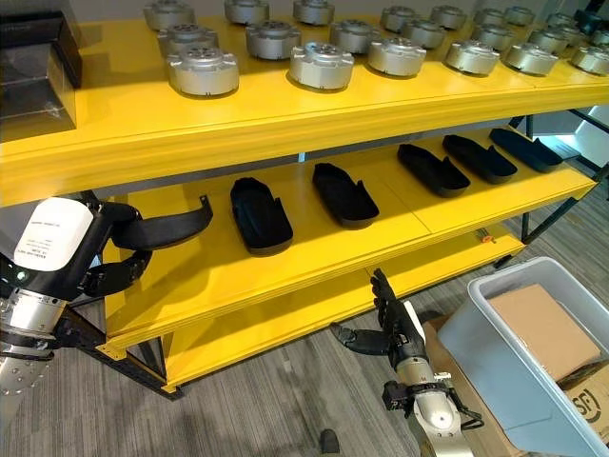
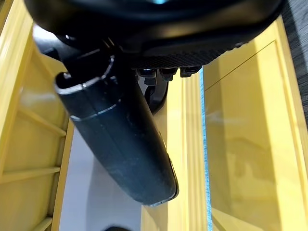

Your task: Move parts from the plastic box to the shelf.

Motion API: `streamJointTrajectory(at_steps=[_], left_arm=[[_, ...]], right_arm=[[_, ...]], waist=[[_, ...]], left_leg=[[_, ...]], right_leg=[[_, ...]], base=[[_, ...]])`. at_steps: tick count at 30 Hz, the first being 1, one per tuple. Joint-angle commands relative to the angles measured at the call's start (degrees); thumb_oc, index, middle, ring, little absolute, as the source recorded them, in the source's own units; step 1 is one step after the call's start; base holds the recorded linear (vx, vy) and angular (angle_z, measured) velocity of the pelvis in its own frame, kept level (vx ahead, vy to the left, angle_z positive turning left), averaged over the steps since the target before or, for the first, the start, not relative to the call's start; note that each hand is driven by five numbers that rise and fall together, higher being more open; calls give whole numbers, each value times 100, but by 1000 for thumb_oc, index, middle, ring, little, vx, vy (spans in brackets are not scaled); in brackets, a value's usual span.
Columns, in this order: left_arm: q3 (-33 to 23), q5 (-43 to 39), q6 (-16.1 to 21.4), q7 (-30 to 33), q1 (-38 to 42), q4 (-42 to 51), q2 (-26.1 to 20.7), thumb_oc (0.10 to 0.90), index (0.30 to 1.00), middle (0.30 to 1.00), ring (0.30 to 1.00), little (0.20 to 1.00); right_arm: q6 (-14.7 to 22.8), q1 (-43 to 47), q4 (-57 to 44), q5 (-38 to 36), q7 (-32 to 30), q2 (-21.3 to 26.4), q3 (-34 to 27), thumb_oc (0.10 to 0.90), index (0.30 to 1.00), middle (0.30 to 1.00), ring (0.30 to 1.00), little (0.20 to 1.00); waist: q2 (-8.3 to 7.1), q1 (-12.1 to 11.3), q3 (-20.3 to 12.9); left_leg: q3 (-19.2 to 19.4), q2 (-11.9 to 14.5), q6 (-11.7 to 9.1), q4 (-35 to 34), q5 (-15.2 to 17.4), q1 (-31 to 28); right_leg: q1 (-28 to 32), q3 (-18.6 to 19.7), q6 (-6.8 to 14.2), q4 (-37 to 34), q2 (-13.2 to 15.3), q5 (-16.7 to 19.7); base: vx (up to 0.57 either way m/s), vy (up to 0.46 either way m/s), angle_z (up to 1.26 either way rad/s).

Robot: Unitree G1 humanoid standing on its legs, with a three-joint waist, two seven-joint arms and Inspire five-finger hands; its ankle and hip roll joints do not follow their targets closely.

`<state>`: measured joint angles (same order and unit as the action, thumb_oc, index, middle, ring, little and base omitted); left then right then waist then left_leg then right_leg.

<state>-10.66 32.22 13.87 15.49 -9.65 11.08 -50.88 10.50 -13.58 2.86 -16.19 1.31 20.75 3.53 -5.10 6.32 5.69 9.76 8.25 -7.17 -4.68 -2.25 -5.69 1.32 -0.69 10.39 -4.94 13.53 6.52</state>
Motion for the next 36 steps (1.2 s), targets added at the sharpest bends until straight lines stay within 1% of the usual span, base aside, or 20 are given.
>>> streamJointTrajectory(at_steps=[1,3,5,8,12,13,15,16,17,18,20,22,23,27,29,30,36], left_arm=[[-105,177,-64,633,1090,-272,-446,400,300,300,300,300],[204,315,-202,648,1286,-811,-301,400,300,300,300,300],[418,494,-281,705,1473,-1153,-249,400,300,300,300,300],[621,641,-335,690,1674,-1432,-271,400,300,300,300,300],[919,759,-384,666,1963,-1803,-364,400,300,300,300,300],[1120,813,-362,662,2188,-1985,-438,400,300,300,300,300],[1208,838,-364,663,2285,-2070,-459,400,300,300,300,300],[1440,929,-361,601,2472,-2235,-551,400,300,300,300,300],[1485,930,-359,612,2520,-2264,-551,400,300,300,300,300],[1686,1010,-345,587,2707,-2434,-623,400,300,300,300,300],[1894,1101,-330,539,2836,-2620,-694,400,300,300,300,300],[1971,1138,-339,534,2902,-2689,-722,400,300,300,300,300],[2268,1279,-343,500,3117,-2989,-831,400,300,300,300,300],[2811,1456,-280,386,3469,-3450,-998,400,300,300,300,300],[2912,1479,-253,359,3544,-3509,-1039,400,300,300,300,300],[3103,1453,-220,294,3626,-3784,-1052,400,300,300,300,300],[3206,1364,-194,226,3592,-4160,-1148,400,300,300,300,300]], right_arm=[[456,394,-319,35,3,326,-146,900,1000,1000,1000,1000],[449,352,-261,16,8,319,-148,900,1000,1000,1000,1000],[462,307,-249,-3,25,326,-178,900,1000,1000,1000,1000],[466,275,-206,-23,43,340,-179,900,1000,1000,1000,1000],[489,248,-183,-34,76,353,-156,900,1000,1000,1000,1000],[498,201,-168,-37,103,371,-157,900,1000,1000,1000,1000],[508,171,-164,-40,115,372,-177,900,1000,1000,1000,1000],[524,158,-132,-40,117,393,-165,900,1000,1000,1000,1000],[525,154,-131,-40,118,384,-181,900,1000,1000,1000,1000],[548,131,-130,-4,123,409,-173,900,1000,1000,1000,1000],[579,118,-114,-5,125,426,-155,900,1000,1000,1000,1000],[583,114,-112,-8,132,423,-156,900,1000,1000,1000,1000],[619,139,-88,7,110,433,-128,900,1000,1000,1000,1000],[682,171,-49,27,106,478,-71,900,1000,1000,1000,1000],[702,172,-46,36,96,480,-80,900,1000,1000,1000,1000],[735,160,-26,36,101,472,-56,900,1000,1000,1000,1000],[789,151,7,24,111,449,-4,900,1000,1000,1000,1000]], waist=[[58,165,-528],[128,224,-505],[195,277,-503],[267,337,-504],[349,396,-486],[397,453,-466],[416,465,-460],[461,521,-453],[458,507,-452],[505,553,-441],[546,600,-435],[557,606,-435],[590,642,-431],[641,700,-414],[647,700,-409],[667,714,-403],[677,712,-370]], left_leg=[[13,298,91,271,454,-107],[-40,372,44,284,398,-91],[-73,406,16,276,359,-79],[-66,434,-7,262,335,-89],[-69,440,-26,246,302,-91],[-71,451,-44,248,282,-76],[-71,464,-53,251,268,-64],[-59,475,-67,234,240,-58],[-62,477,-69,230,237,-56],[-48,493,-86,208,203,-56],[-27,507,-103,183,181,-64],[-23,510,-106,173,176,-72],[10,512,-112,151,159,-94],[40,510,-123,127,144,-114],[45,511,-122,124,145,-117],[66,507,-122,119,144,-131],[90,488,-111,103,154,-154]], right_leg=[[190,9,257,391,360,-458],[199,-2,201,472,291,-546],[209,-24,161,493,254,-582],[212,-37,142,505,231,-620],[216,-52,121,534,217,-658],[207,-64,110,568,199,-692],[204,-75,107,575,195,-697],[196,-84,104,582,186,-701],[195,-87,103,582,184,-701],[182,-98,101,591,169,-707],[167,-98,106,586,154,-708],[162,-94,108,584,149,-706],[157,-85,108,572,139,-700],[150,-69,121,571,131,-699],[146,-69,120,573,132,-697],[140,-69,127,573,136,-691],[151,-67,145,547,159,-677]], base=[[18,-86,9],[6,-96,19],[9,-64,11],[9,-43,-1],[3,-17,0],[11,-40,0],[7,-31,1],[0,0,0],[7,-35,3],[0,0,0],[8,-16,2],[7,-8,-2],[15,-19,-3],[14,-10,-6],[0,0,0],[0,0,0],[3,0,-1]])
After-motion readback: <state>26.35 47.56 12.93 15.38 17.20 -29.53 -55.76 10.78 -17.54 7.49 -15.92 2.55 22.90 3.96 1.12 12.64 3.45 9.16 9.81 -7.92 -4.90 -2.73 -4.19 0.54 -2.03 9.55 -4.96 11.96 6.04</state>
